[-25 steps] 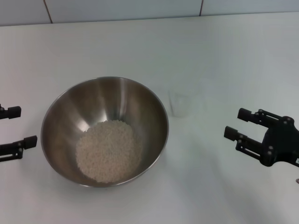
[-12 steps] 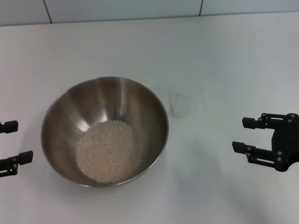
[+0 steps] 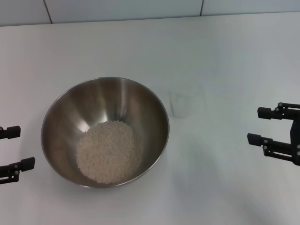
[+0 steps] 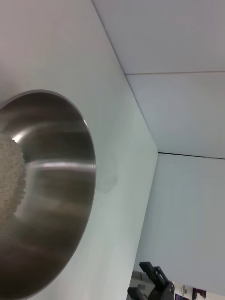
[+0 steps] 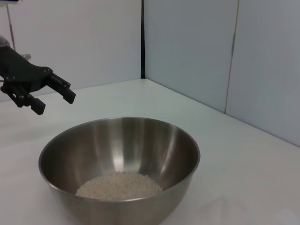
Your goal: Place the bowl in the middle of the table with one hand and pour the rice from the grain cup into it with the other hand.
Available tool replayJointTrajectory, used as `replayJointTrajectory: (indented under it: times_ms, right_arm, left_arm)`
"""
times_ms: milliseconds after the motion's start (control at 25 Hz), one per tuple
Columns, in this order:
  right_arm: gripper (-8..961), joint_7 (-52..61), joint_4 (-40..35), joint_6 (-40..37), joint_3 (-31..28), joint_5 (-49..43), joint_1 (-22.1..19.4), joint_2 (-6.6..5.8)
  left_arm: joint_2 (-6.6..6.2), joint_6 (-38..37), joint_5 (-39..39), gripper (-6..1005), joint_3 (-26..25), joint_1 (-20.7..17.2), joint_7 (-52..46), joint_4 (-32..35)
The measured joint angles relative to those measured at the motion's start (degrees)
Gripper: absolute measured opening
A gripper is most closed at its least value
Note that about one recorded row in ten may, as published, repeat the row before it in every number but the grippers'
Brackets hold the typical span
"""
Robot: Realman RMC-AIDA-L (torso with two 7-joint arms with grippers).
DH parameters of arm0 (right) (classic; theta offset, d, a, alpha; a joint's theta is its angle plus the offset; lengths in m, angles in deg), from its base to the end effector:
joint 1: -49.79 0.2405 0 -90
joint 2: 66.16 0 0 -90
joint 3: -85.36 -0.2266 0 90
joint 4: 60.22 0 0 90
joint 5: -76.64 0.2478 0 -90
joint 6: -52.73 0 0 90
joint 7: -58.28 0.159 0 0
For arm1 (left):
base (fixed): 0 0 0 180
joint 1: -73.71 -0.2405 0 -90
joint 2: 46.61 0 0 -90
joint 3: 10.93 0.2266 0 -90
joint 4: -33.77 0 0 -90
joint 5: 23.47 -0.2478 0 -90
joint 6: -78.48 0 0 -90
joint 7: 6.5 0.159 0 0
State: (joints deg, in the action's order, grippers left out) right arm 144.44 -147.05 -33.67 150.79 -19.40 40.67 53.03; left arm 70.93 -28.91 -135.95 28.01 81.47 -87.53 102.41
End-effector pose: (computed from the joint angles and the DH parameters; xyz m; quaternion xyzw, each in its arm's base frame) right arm 0.2516 0.2623 0.0827 -0.9437 0.1400 0.1722 0.2455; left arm -0.3004 0.2559 0.1129 -0.9547 -0.1718 -0.1657 0.1779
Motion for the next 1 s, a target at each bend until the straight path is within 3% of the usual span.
replayJointTrajectory:
  times_ms: [1000]
  right_arm:
    - [600,0.8,-0.2,-0.4,-0.4,-0.7,0.7,-0.02]
  left_arm:
    - [0.24,-0.4,-0.6,809,0.2,0.2,0.0,0.1]
